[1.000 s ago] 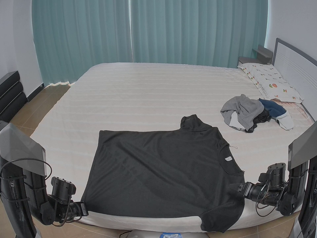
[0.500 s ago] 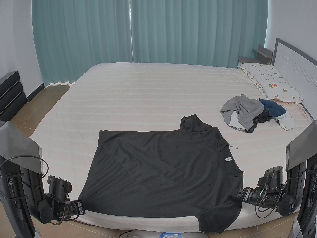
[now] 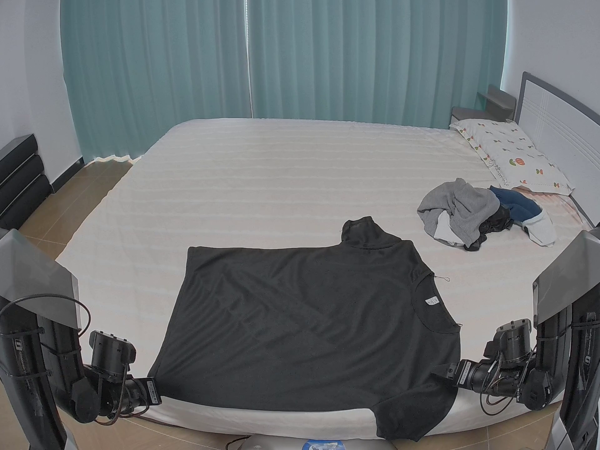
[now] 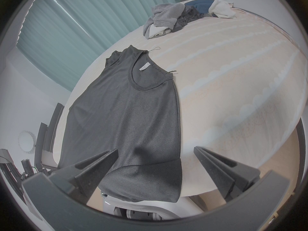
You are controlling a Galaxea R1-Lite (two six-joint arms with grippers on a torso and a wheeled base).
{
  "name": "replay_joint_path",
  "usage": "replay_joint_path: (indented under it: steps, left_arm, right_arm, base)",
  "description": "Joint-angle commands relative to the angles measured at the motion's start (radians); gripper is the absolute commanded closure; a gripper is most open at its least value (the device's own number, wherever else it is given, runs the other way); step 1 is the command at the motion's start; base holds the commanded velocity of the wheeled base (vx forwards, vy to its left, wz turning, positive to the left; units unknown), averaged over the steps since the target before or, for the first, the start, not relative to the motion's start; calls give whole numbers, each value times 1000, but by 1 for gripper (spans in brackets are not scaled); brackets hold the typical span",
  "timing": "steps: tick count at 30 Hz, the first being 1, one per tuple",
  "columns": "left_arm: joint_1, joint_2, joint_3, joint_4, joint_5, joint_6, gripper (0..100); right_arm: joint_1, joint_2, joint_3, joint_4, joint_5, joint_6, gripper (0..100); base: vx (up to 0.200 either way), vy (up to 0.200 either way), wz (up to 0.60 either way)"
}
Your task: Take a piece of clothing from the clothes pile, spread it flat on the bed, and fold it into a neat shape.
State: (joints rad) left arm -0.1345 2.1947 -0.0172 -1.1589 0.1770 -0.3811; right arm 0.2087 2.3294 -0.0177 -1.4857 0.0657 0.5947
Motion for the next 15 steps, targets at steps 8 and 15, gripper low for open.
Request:
replay_joint_path:
  steps: [8, 15]
  left_arm:
    - [-11, 10, -13, -1, -1, -9, 100]
    - [-11, 17, -24, -85, -5, -35, 100]
  right_arm:
    - [8, -5, 18, 4, 0, 1, 0]
    - [9, -4, 18, -7, 0, 2, 0]
  base:
    - [-75, 0, 0]
    - [0, 0, 0]
